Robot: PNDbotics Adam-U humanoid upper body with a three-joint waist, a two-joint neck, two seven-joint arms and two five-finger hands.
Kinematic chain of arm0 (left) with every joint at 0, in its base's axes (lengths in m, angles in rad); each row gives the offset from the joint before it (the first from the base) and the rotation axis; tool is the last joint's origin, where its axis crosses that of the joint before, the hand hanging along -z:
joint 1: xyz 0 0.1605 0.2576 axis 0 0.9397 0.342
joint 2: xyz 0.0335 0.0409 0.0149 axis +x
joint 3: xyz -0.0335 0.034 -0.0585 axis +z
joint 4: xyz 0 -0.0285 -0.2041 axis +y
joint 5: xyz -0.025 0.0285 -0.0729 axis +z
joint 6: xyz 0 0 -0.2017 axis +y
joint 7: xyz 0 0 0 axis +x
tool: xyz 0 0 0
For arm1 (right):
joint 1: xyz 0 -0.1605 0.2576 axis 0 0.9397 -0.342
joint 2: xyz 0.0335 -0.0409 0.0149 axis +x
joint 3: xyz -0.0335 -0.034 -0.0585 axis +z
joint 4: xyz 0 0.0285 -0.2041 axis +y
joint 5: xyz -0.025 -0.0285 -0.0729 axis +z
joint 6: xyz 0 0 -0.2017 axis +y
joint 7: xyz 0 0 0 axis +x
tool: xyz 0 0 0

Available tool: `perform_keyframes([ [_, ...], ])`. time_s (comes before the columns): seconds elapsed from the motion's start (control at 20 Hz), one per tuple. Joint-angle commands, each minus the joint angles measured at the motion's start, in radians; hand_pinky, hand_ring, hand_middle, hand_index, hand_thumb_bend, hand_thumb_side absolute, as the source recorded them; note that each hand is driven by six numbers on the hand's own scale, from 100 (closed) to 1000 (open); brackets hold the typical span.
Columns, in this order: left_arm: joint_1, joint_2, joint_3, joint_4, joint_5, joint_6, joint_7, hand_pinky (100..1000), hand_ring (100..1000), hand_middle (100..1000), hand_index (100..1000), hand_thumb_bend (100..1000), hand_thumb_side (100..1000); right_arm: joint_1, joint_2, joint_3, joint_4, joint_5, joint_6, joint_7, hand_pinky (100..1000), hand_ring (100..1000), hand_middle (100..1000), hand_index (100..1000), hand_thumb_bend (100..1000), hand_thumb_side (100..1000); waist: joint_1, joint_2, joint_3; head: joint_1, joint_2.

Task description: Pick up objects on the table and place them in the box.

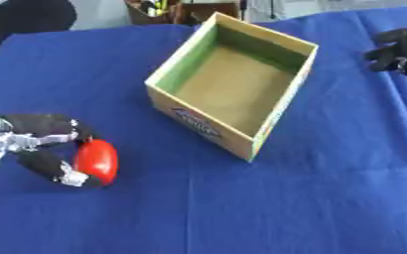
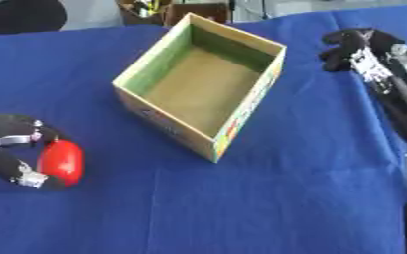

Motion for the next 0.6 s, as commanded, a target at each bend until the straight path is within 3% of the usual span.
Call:
perform_keyframes([
  [0.05, -0.016, 0.023, 0.003, -0.016, -0.018, 0.003, 0.034, 531, 643, 628, 894, 604, 901, -0.014, -0.019, 0.0, -0.009, -0.004, -0.001, 0.002, 739, 756, 495, 769, 100, 815, -0.002, -0.015, 0.002, 0.003, -0.011],
  [0.25, -0.015, 0.02, -0.001, -0.022, -0.037, 0.018, 0.096, 410, 528, 519, 837, 508, 843, -0.014, -0.019, -0.001, -0.009, -0.004, -0.001, 0.001, 739, 756, 495, 769, 100, 816, -0.002, -0.015, 0.001, 0.003, -0.011],
  [0.6, -0.014, 0.015, -0.011, -0.018, -0.047, 0.044, 0.191, 248, 416, 417, 746, 383, 721, -0.014, -0.019, -0.002, -0.008, -0.005, 0.0, 0.0, 739, 755, 494, 768, 100, 818, -0.002, -0.015, 0.0, 0.002, -0.014],
])
